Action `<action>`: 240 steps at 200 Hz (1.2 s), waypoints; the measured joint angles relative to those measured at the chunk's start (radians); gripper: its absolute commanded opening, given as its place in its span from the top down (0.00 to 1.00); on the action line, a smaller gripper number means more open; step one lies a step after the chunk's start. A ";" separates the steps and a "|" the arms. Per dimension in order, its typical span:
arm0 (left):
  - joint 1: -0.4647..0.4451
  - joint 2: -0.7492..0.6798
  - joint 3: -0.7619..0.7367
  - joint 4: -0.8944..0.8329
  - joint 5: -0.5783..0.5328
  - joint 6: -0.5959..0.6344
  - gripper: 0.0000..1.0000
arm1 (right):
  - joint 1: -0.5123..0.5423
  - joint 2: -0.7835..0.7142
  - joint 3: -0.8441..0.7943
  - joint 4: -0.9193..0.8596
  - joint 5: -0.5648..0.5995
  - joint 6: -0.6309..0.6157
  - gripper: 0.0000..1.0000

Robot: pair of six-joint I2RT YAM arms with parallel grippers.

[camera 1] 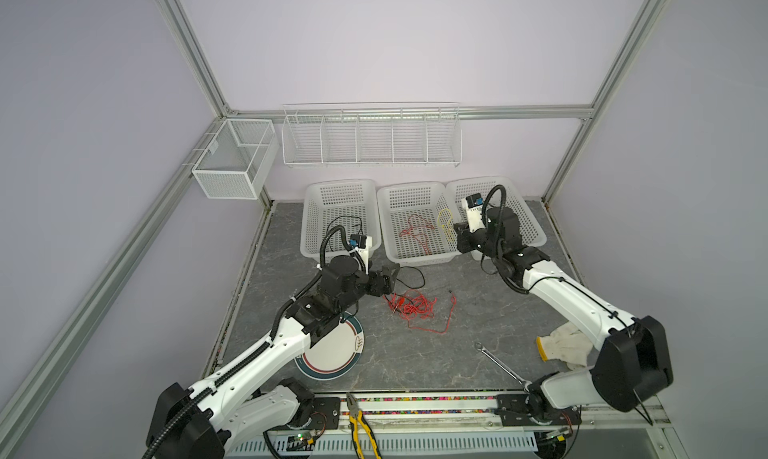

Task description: Untangle the cables

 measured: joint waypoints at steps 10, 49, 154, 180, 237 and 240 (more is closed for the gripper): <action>0.000 0.000 -0.006 -0.003 0.000 0.000 0.12 | -0.030 0.001 0.000 -0.004 0.053 0.008 0.93; 0.000 0.008 -0.010 -0.002 0.000 0.000 0.13 | -0.121 0.034 -0.004 -0.007 0.182 0.048 0.93; 0.000 0.018 -0.010 -0.004 -0.009 0.000 0.12 | -0.205 0.321 0.043 -0.049 0.182 0.138 0.83; 0.000 0.019 -0.010 -0.011 -0.016 0.000 0.11 | -0.221 0.316 0.053 -0.053 0.158 0.157 0.65; 0.000 0.036 -0.010 -0.012 -0.018 0.003 0.11 | -0.219 0.225 0.053 -0.059 0.087 0.158 0.51; 0.000 0.037 -0.010 -0.012 -0.017 0.003 0.11 | -0.219 0.218 0.053 -0.059 0.081 0.159 0.50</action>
